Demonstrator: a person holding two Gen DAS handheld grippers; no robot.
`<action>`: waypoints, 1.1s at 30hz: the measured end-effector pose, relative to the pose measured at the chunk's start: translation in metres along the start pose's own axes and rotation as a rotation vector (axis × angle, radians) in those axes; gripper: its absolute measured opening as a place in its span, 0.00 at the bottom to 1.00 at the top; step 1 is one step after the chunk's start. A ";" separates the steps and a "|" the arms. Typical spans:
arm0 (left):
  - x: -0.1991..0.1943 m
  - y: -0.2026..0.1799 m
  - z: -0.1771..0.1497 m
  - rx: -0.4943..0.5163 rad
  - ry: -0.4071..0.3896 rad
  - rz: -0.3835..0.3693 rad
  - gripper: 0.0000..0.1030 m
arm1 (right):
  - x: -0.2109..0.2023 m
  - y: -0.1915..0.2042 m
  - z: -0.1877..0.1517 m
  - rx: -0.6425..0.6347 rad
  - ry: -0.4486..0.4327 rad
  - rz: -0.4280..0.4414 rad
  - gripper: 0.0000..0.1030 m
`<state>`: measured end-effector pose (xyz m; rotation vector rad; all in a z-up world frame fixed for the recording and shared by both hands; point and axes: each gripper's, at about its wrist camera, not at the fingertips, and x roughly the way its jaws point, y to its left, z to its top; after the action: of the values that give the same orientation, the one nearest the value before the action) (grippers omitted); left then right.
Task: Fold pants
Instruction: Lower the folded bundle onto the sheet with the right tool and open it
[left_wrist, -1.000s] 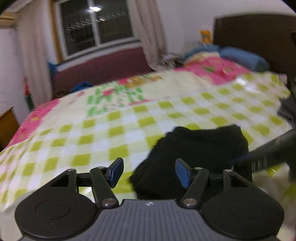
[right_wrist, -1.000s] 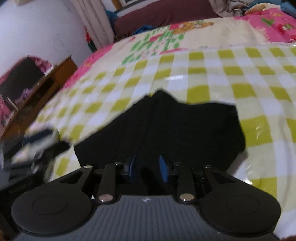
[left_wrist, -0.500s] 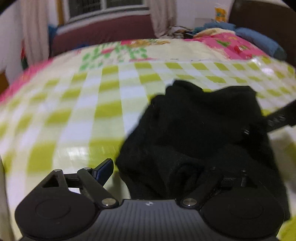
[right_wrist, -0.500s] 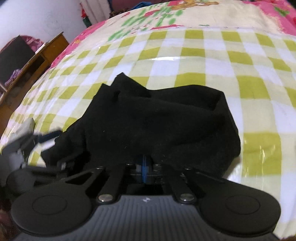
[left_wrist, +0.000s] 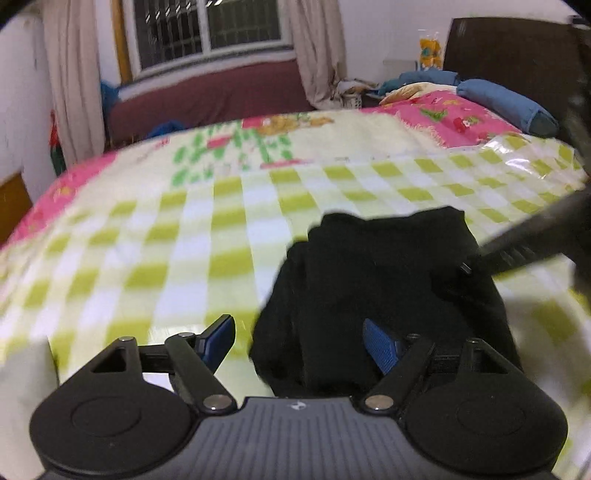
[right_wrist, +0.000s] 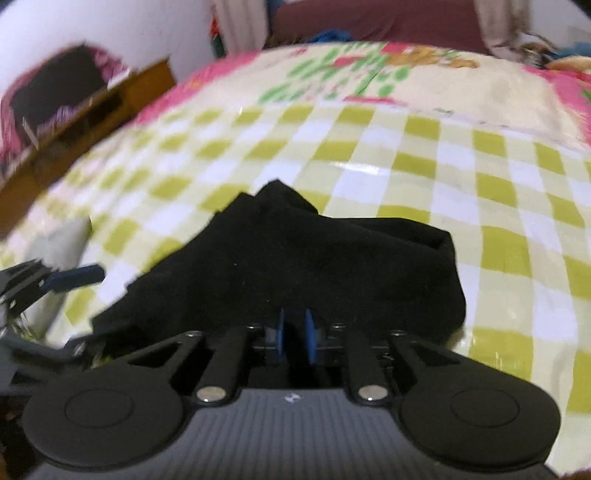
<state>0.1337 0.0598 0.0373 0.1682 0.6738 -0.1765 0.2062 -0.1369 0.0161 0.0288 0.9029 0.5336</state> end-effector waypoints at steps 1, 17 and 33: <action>0.003 0.000 0.004 0.010 -0.008 -0.005 0.88 | -0.002 0.002 -0.003 0.004 -0.003 -0.001 0.17; 0.087 0.009 -0.018 -0.032 0.180 -0.161 1.00 | 0.058 -0.012 0.012 -0.016 0.120 0.013 0.14; -0.004 0.008 -0.026 -0.018 0.139 -0.096 1.00 | -0.001 0.003 0.005 -0.002 -0.009 0.079 0.27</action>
<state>0.1167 0.0738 0.0210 0.1317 0.8220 -0.2528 0.2084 -0.1339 0.0203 0.0646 0.8952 0.6075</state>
